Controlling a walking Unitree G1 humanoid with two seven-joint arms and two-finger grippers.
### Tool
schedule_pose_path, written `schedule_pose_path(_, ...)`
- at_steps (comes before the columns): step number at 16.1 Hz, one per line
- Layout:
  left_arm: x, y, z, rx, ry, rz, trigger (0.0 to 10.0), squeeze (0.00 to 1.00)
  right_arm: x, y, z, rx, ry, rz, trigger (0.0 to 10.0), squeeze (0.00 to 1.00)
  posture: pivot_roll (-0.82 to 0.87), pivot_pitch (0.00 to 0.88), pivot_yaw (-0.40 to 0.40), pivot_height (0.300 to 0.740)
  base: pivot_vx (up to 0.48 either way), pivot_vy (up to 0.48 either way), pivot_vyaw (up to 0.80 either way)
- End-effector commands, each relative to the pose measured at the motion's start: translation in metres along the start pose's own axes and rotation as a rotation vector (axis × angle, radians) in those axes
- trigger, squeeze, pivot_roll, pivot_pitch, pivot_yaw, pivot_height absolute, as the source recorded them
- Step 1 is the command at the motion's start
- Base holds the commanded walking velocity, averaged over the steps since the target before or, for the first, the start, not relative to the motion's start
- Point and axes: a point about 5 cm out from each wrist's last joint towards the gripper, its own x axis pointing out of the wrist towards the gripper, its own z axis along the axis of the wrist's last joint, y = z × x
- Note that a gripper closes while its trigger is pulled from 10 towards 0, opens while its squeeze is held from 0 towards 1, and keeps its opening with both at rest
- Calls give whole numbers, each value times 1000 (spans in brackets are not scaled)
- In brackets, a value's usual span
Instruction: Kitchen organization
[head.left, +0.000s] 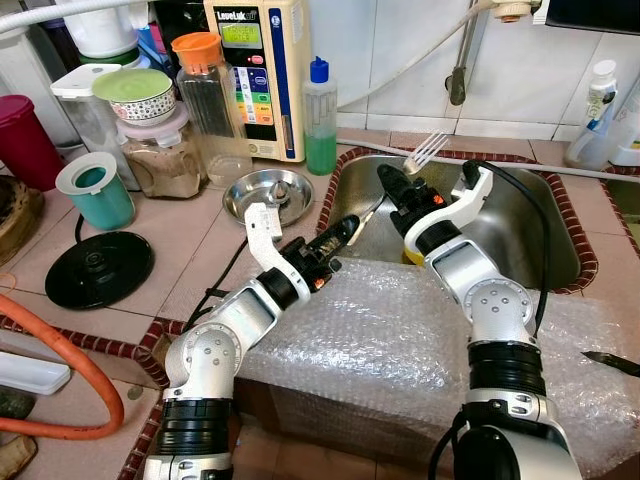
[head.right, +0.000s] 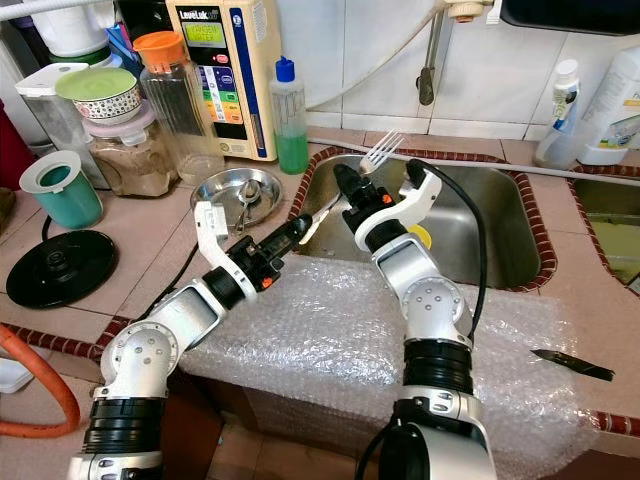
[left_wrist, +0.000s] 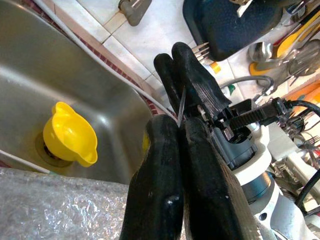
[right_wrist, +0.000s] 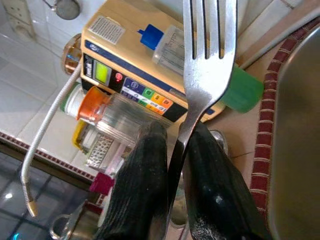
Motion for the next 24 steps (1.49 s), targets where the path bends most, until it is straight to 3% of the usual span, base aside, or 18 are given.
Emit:
schedule_pose_path(1, 0, -1, 5, 40, 5, 6, 4431, 549, -1, -5, 14, -68, -55, -59, 0, 0, 0, 0, 88, 740, 0, 0, 0)
schedule_pose_path(2, 1, 0, 6, 43, 6, 9, 10000, 1000, -2, -8, 18, -117, -78, -96, 0, 0, 3, 0, 91, 740, 0, 0, 0)
schedule_pose_path(7, 0, 3, 10, 88, 24, 25, 10000, 1000, -3, -15, 39, -310, -181, -183, 0, 0, 25, 0, 113, 740, 0, 0, 0)
schedule_pose_path(8, -2, 6, 9, 128, 49, 56, 10000, 1000, -4, -18, 44, -395, -195, -208, 0, 0, 37, 0, 114, 740, 0, 0, 0)
schedule_pose_path(10, -8, 12, 4, 244, 109, 107, 10000, 1000, -4, -26, 51, -681, -184, -250, 0, 0, 64, 0, 113, 740, 0, 0, 0)
schedule_pose_path(13, -17, 17, 1, 288, 135, 131, 10000, 1000, -5, -41, 55, -949, -130, -291, 0, 0, 86, 0, 112, 740, 0, 0, 0)
schedule_pose_path(14, -21, 21, -1, 333, 143, 157, 10000, 1000, -6, -47, 57, -1102, -86, -295, 0, 0, 94, 0, 109, 740, 0, 0, 0)
schedule_pose_path(15, -22, 21, -1, 347, 146, 163, 10000, 1000, -6, -48, 57, -1136, -76, -293, 0, 0, 95, 0, 109, 740, 0, 0, 0)
schedule_pose_path(19, -24, 25, -3, 498, 151, 208, 10000, 1000, -13, -63, 62, -1546, 59, -273, 0, 0, 107, 0, 103, 740, 0, 0, 0)
schedule_pose_path(22, -24, 23, -10, 611, 205, 202, 10000, 1000, -22, -82, 61, -1638, 209, -305, 0, 0, 114, 0, 95, 740, 0, 0, 0)
schedule_pose_path(24, -27, 23, -12, 675, 224, 202, 10000, 1000, -28, -92, 57, -1638, 281, -322, 0, 0, 140, 0, 77, 740, 0, 0, 0)
